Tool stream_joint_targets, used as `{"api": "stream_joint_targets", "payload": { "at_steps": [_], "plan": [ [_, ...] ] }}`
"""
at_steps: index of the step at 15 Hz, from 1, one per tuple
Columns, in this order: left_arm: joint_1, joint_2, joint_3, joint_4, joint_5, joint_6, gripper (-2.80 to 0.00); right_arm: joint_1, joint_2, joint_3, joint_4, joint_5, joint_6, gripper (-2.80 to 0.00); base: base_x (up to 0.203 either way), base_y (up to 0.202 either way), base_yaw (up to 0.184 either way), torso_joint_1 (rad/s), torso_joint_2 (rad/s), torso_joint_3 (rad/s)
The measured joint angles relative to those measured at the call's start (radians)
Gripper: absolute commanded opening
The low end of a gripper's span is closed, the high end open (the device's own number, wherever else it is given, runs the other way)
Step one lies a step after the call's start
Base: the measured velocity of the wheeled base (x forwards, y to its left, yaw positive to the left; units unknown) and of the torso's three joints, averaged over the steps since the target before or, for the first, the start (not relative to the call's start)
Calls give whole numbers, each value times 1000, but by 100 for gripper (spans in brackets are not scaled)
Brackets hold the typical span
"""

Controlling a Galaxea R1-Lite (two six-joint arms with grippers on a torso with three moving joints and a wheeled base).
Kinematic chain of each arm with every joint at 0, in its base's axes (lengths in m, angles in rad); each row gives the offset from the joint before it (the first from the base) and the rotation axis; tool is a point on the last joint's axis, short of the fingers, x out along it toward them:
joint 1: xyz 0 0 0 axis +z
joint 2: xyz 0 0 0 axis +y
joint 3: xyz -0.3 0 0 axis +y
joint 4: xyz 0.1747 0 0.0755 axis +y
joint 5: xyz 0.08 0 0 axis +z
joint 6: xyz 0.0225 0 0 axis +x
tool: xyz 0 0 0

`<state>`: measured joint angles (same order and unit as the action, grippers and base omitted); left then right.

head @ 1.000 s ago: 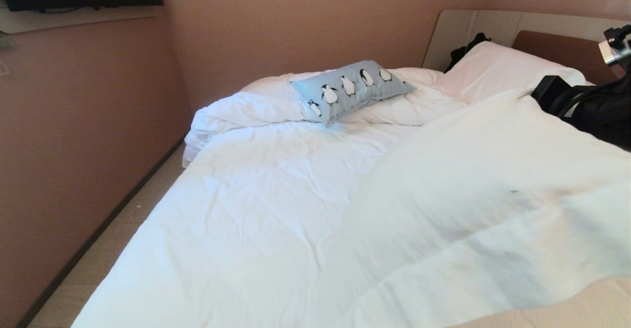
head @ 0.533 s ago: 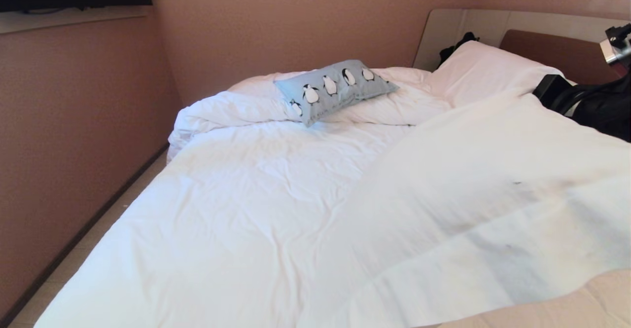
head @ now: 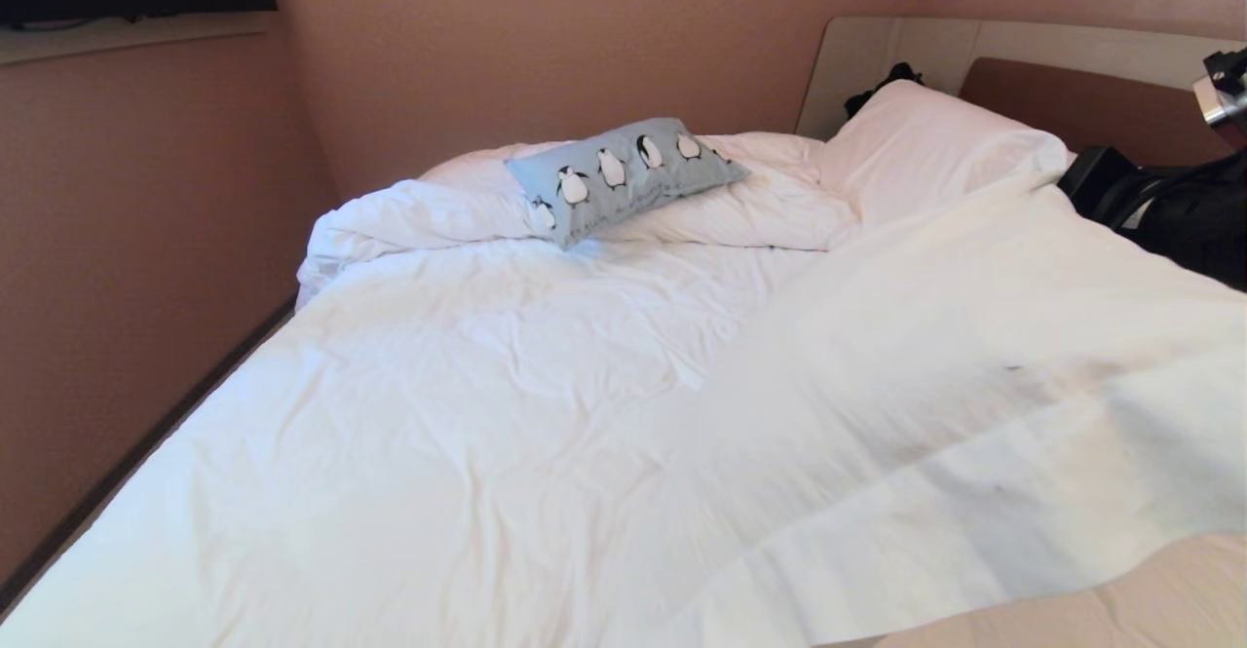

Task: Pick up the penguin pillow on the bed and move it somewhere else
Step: Move to the head of the bed

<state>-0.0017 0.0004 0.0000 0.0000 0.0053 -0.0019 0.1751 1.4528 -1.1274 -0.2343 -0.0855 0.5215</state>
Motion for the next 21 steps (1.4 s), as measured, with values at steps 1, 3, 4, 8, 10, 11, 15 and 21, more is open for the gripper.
{"api": "stream_joint_targets", "payload": {
  "at_steps": [1, 3, 4, 8, 10, 11, 15, 21],
  "plan": [
    [0, 0, 0, 0, 0, 0, -280, -1, 0, 0, 0, 0, 0, -280, 0, -195, 2, 8, 5, 5],
    [0, 0, 0, 0, 0, -1, -280, -1, -1, 0, 0, 0, 0, -280, 0, -193, 1, -3, 4, 5],
    [0, 0, 0, 0, 0, -1, -280, -1, -1, 0, 1, 0, 0, -280, 0, -190, 1, 5, 2, 7],
    [0, 0, 0, 0, 0, -1, -280, -2, -2, 0, 1, 0, 0, -280, 0, -193, 2, 2, 3, 1],
    [0, 0, 0, 0, 0, -1, -280, -2, -2, 0, 1, 0, 0, -280, 0, -197, -2, 0, -2, 2],
    [0, 0, 0, 0, 0, -1, -280, -2, -1, 0, 1, 0, 0, -280, 0, -192, -2, 3, 2, 5],
    [0, 0, 0, 0, 0, -1, -280, -2, 0, 0, 1, 0, 0, -280, 0, -193, 0, 4, 2, 3],
    [0, 0, 0, 0, 0, -1, -280, -2, 1, 1, 1, 2, -1, -280, 0, -178, 1, 3, 2, 3]
  ]
}}
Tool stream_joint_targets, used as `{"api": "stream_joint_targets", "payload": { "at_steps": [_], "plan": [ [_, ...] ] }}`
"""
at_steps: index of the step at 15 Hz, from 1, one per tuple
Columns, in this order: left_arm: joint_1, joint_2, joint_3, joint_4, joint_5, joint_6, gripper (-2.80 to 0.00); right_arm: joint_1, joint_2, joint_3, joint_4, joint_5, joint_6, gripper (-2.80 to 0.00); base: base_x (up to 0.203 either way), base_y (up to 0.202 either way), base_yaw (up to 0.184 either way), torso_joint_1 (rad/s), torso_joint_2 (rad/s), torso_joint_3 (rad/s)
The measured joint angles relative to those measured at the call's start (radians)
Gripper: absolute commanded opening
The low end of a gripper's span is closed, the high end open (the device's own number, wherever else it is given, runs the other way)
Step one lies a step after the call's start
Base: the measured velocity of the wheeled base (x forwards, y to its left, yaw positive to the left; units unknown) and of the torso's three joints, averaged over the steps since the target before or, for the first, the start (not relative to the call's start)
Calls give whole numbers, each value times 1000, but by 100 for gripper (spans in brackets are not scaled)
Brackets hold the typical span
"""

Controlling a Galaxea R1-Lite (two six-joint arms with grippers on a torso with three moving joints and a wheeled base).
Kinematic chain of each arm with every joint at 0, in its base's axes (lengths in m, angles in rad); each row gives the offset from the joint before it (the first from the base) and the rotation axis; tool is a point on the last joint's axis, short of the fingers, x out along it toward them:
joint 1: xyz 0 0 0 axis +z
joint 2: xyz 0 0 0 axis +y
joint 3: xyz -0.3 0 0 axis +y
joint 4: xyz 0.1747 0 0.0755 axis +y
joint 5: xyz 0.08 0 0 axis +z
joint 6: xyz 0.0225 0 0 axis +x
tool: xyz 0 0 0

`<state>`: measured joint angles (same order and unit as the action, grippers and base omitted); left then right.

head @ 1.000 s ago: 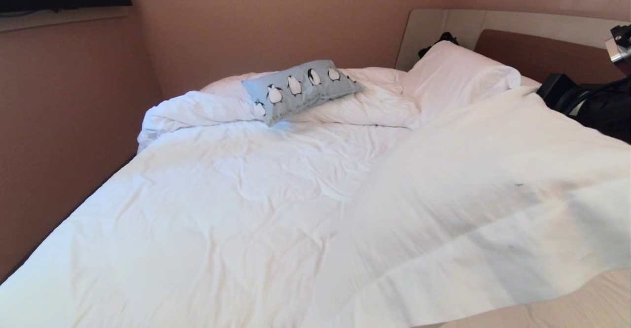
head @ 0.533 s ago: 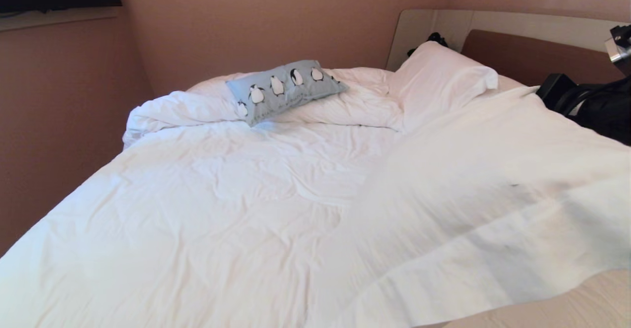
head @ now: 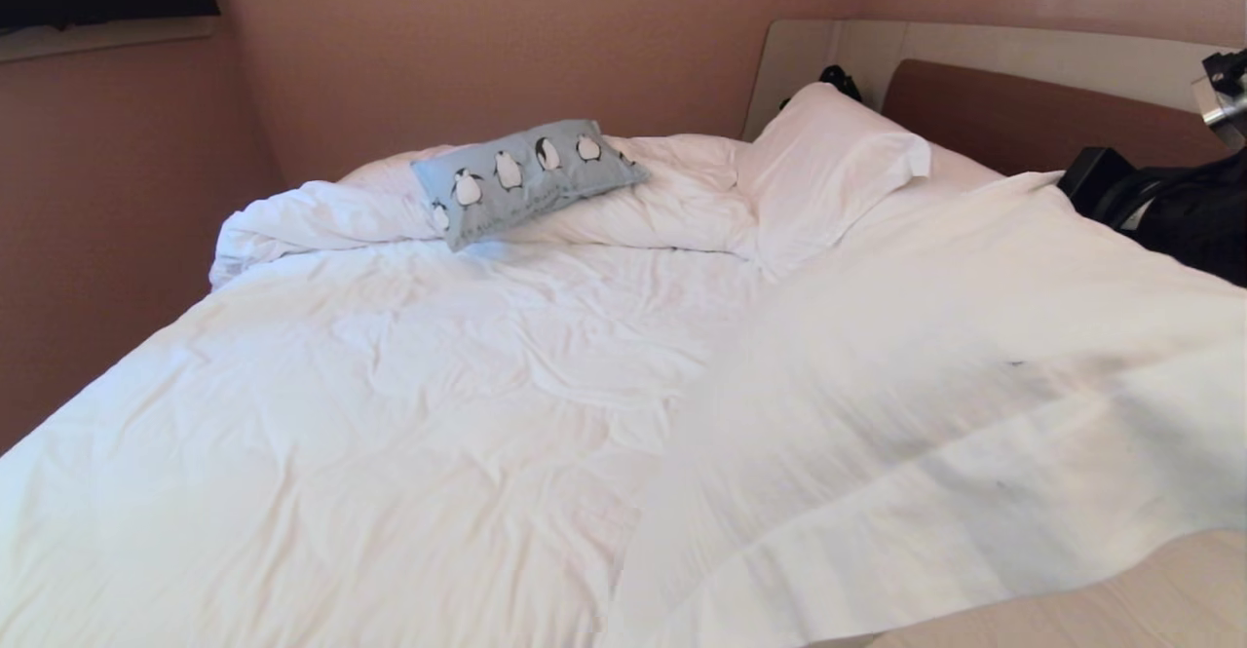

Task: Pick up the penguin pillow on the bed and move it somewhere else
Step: Move to the head of the bed

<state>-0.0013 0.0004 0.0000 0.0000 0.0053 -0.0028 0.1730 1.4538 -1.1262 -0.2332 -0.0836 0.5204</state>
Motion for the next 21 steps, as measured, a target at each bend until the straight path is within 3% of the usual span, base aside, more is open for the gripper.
{"api": "stream_joint_targets", "payload": {
  "at_steps": [5, 10, 15, 21],
  "plan": [
    [-1, 0, 0, 0, 0, 0, -280, -2, 3, 1, -2, 1, -1, -280, 0, -13, -1, 0, 0, 0],
    [0, 0, 0, 0, 1, 0, -280, -74, 3, 0, -2, 52, -3, -280, 0, 0, 0, 0, 0, 0],
    [0, 0, 0, 0, 0, 0, -280, -215, 4, -9, -8, 159, -12, -280, 0, 0, 0, 0, 0, 0],
    [0, 0, 0, 0, 0, 0, -280, -381, 10, 20, -27, 396, -101, -280, 0, 0, 0, 0, 0, 0]
  ]
}}
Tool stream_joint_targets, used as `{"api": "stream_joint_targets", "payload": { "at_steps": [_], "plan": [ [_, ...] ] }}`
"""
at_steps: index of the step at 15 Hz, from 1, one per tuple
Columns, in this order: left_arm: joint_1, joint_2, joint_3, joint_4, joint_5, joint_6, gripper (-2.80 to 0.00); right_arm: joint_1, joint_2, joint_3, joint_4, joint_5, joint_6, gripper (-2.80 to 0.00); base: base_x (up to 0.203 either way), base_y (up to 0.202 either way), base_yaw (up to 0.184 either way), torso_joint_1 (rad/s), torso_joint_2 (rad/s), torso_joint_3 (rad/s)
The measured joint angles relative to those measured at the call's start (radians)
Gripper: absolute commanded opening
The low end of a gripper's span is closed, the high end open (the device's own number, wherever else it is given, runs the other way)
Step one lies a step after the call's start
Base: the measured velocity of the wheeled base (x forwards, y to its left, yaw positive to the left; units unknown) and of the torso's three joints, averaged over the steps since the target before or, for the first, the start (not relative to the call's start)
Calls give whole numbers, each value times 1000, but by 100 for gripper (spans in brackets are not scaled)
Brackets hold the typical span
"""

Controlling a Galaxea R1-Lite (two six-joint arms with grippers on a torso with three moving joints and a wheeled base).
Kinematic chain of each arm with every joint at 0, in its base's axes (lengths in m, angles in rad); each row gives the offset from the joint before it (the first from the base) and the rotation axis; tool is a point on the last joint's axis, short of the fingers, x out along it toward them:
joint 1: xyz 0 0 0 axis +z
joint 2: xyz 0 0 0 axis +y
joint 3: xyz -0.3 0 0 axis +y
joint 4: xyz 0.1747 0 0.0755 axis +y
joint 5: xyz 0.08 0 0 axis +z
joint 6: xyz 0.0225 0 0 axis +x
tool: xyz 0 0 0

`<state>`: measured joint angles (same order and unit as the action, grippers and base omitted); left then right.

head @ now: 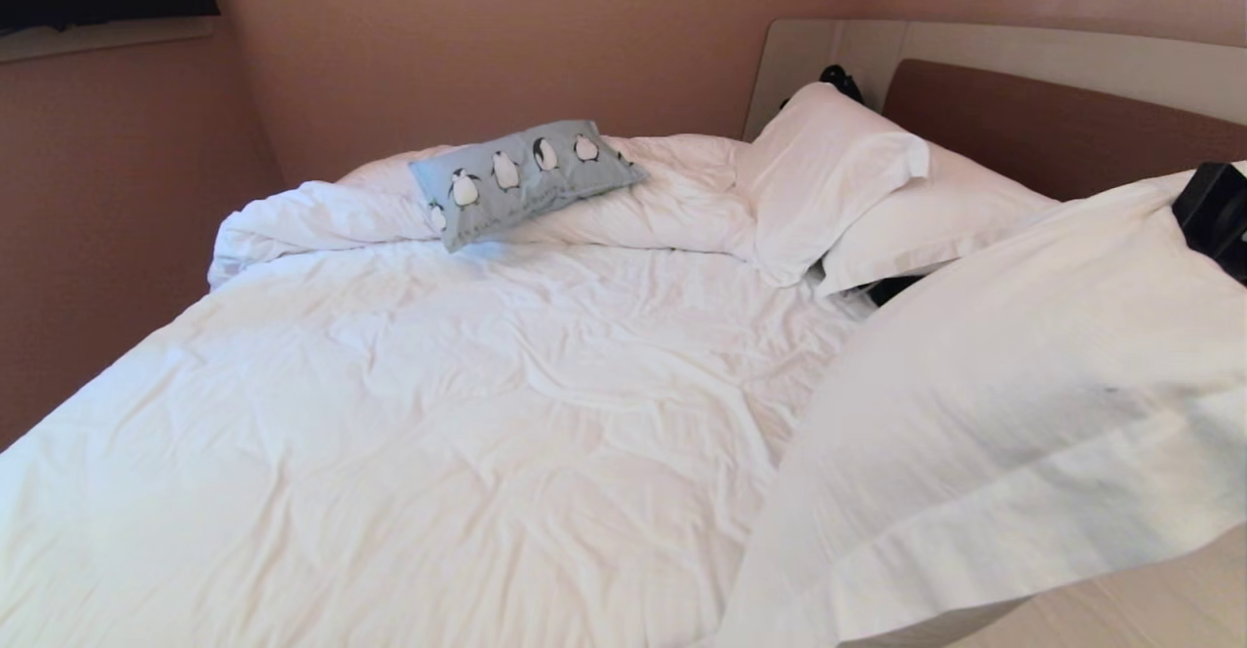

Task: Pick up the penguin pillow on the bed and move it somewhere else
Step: Move to the head of the bed

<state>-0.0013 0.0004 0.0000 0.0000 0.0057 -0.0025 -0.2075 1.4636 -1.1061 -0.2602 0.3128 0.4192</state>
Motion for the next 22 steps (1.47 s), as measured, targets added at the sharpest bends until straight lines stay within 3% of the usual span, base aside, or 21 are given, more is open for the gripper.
{"api": "stream_joint_targets", "payload": {
  "at_steps": [7, 15, 22],
  "plan": [
    [0, 0, 0, 0, 0, 0, -280, -73, 47, 47, -149, 234, -122, -280, 0, 0, 0, 0, 0, 0],
    [0, 0, 0, 0, 0, 0, -280, -206, 203, 57, -308, 353, -298, -280, 0, 0, 0, 0, 0, 0],
    [0, 0, 0, 0, 0, 0, -280, -268, 266, 50, -395, 454, -322, -280, 0, 0, 0, 0, 0, 0]
  ]
}}
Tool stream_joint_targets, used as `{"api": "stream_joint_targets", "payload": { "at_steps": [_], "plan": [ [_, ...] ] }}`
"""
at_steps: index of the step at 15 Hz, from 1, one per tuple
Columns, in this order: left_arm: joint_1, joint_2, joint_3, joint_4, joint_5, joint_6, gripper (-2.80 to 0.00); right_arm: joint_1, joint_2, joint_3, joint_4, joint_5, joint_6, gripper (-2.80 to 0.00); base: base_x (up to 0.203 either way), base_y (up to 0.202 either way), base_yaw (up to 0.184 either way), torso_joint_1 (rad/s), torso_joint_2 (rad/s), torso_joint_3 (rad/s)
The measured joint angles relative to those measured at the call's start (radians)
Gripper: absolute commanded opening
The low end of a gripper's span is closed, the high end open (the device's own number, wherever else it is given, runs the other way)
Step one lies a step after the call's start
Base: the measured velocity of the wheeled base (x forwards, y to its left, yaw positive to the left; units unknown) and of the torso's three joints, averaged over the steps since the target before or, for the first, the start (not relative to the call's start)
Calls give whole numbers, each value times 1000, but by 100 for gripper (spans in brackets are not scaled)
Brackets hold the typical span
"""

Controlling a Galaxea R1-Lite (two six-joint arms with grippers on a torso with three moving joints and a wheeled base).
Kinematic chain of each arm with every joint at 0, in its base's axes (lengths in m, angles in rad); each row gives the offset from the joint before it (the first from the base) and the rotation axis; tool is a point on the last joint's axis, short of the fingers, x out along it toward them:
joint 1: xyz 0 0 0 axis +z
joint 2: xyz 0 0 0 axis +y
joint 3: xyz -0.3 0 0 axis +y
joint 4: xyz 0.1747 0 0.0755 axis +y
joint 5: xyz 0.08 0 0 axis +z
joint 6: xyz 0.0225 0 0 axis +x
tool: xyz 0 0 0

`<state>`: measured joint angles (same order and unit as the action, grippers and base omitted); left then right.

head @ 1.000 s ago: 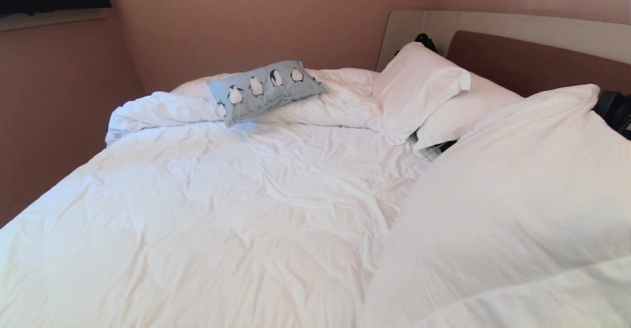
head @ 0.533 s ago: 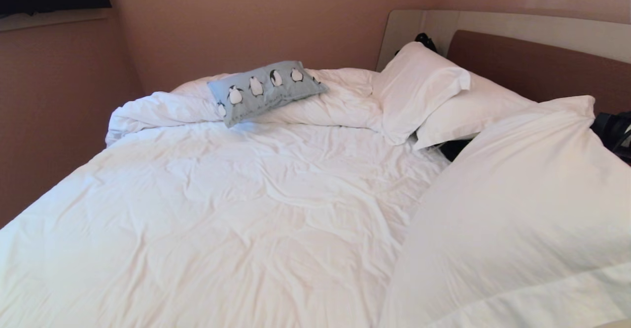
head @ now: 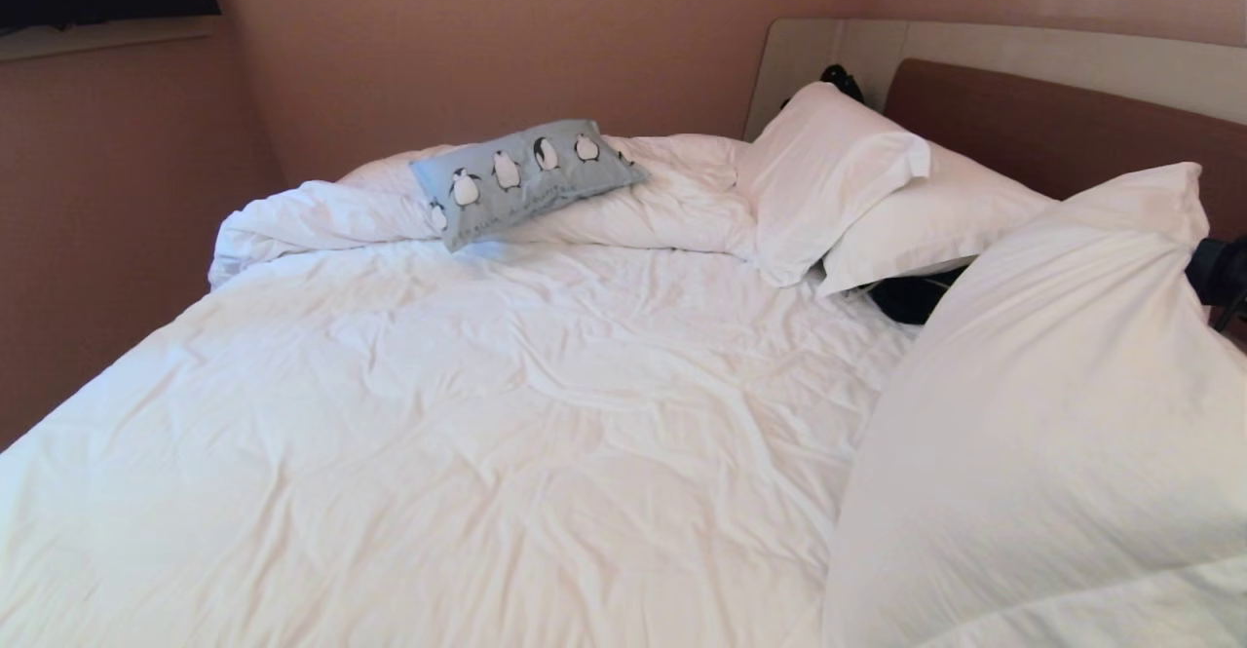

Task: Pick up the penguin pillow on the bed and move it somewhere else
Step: Move to the head of the bed

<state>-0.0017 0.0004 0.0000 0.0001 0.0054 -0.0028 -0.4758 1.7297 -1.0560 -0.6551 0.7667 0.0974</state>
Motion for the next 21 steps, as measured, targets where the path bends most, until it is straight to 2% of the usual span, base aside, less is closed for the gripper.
{"api": "stream_joint_targets", "payload": {
  "at_steps": [5, 9, 12, 17, 21],
  "plan": [
    [0, 0, 0, 0, 0, 0, -280, -1, 39, -31, 25, 4, 17, -280, 0, 0, 0, 0, 0, 0],
    [0, 0, 0, 0, 0, 0, -280, -2, 52, -74, 97, 49, 75, -280, 0, 0, 0, 0, 0, 0],
    [0, 0, 0, 0, 0, 0, -280, -33, 64, -111, 130, 126, 152, -280, 0, 0, 0, 0, 0, 0],
    [0, 0, 0, 0, 0, 0, -280, -74, 98, -153, 132, 309, 272, -280, 0, 0, 0, 0, 0, 0],
    [0, 0, 0, 0, 0, 0, -280, -76, 103, -158, 134, 411, 319, -280, 0, 0, 0, 0, 0, 0]
  ]
}}
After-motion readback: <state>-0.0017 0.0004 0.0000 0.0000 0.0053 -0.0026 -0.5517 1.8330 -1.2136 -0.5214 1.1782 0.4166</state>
